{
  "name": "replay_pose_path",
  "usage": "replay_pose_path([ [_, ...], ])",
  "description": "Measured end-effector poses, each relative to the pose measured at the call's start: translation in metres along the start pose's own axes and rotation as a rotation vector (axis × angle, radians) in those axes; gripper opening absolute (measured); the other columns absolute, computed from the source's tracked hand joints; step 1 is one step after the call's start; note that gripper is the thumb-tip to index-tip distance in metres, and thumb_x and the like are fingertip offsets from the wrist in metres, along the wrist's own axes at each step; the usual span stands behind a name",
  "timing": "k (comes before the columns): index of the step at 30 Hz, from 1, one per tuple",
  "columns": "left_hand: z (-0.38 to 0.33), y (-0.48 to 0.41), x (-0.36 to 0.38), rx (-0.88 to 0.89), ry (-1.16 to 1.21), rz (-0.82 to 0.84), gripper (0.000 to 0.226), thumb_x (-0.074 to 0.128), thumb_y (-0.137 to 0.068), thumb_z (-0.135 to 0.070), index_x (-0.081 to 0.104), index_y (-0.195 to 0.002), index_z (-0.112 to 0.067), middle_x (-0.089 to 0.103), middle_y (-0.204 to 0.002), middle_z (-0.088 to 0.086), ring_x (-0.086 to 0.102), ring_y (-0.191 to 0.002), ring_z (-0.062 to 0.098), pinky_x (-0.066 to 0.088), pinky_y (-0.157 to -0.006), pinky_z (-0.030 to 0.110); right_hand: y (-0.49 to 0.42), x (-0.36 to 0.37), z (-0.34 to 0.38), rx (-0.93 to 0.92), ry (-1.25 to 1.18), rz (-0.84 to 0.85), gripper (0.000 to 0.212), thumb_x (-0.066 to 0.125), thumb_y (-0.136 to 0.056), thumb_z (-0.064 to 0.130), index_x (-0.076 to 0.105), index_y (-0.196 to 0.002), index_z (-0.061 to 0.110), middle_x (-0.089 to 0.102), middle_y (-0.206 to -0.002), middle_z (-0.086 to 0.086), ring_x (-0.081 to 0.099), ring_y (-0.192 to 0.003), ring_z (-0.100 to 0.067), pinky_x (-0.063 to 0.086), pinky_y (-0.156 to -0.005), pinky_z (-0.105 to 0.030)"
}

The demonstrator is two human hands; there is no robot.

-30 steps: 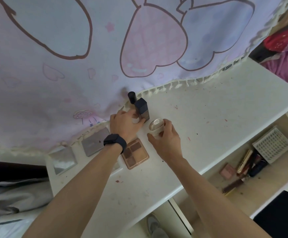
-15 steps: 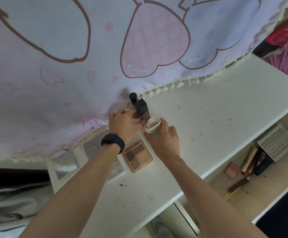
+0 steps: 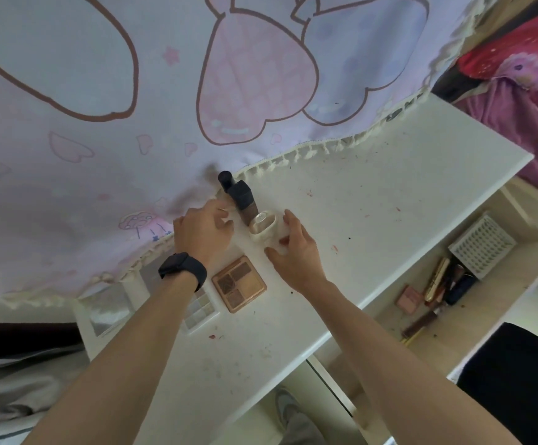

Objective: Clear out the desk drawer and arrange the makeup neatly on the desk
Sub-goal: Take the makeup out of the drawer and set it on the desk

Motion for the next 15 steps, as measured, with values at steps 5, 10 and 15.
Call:
replay_pose_path([
  [5, -0.032, 0.066, -0.013, 0.016, 0.287, -0.146, 0.023, 0.067, -0.09, -0.02, 0.061, -0.109, -0.029, 0.066, -0.096, -0.007, 0.06, -0.078, 0.003, 0.056, -0.07, 0.032, 0.064, -0.052, -0.027, 0.139, -0.209, -0.103, 0.045, 0.064, -0.096, 0.023, 0.048, -0.138, 0.029, 0.063, -0.123, 0.019, 0.063, -0.098, 0.0, 0.054, -0.083, -0.019],
  [10, -0.097, 0.149, 0.037, 0.095, 0.418, -0.013, 0.019, 0.064, -0.092, -0.026, 0.063, -0.11, -0.03, 0.063, -0.086, -0.019, 0.059, -0.065, 0.008, 0.054, -0.062, 0.032, 0.171, -0.107, -0.09, 0.259, -0.231, -0.153, 0.028, 0.062, -0.098, 0.014, 0.061, -0.119, 0.032, 0.069, -0.103, 0.027, 0.066, -0.093, 0.004, 0.049, -0.076, -0.006],
  [15, -0.156, 0.235, 0.146, 0.167, 0.326, 0.366, 0.02, 0.052, -0.094, -0.038, 0.059, -0.113, -0.036, 0.064, -0.098, -0.016, 0.06, -0.076, 0.004, 0.055, -0.072, 0.033, 0.249, -0.137, -0.173, 0.457, -0.079, -0.109, 0.025, 0.062, -0.096, 0.013, 0.063, -0.115, 0.03, 0.064, -0.107, 0.017, 0.061, -0.107, -0.017, 0.052, -0.094, -0.035],
])
Point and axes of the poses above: each hand's wrist, its own y-axis away from the middle knuckle, its own x-axis out of the palm, z = x × y, the point moved 10 cm from there along -y, towards the middle knuckle
